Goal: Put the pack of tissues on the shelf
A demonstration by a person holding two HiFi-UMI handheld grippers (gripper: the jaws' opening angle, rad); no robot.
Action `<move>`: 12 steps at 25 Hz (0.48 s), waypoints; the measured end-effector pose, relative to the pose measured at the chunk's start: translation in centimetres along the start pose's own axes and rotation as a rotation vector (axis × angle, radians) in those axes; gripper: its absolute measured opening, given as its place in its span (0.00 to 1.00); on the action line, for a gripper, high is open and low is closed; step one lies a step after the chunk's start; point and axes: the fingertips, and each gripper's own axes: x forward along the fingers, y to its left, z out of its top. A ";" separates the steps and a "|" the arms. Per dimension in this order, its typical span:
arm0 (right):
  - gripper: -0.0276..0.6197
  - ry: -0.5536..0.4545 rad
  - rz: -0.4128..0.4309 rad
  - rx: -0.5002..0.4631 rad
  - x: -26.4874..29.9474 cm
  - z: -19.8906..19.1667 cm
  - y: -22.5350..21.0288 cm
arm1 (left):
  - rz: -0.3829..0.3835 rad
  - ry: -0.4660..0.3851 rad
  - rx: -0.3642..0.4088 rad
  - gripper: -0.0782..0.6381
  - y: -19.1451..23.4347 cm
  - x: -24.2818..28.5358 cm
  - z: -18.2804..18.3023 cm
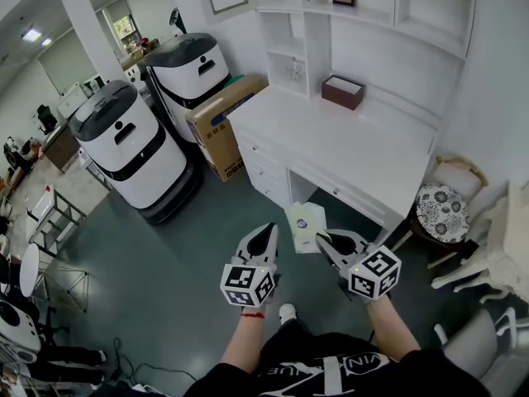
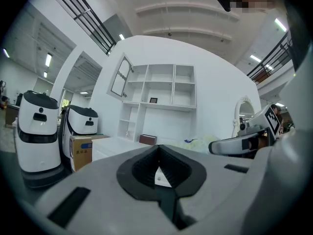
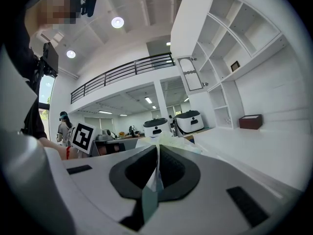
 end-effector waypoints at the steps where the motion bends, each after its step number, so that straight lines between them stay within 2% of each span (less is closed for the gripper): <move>1: 0.05 0.001 -0.006 0.002 0.9 0.1 -0.5 | -0.007 0.002 -0.001 0.12 0.8 0.7 0.1; 12: 0.05 0.032 -0.026 0.023 11.2 0.8 -3.4 | -0.024 0.018 -0.026 0.12 10.5 5.2 0.6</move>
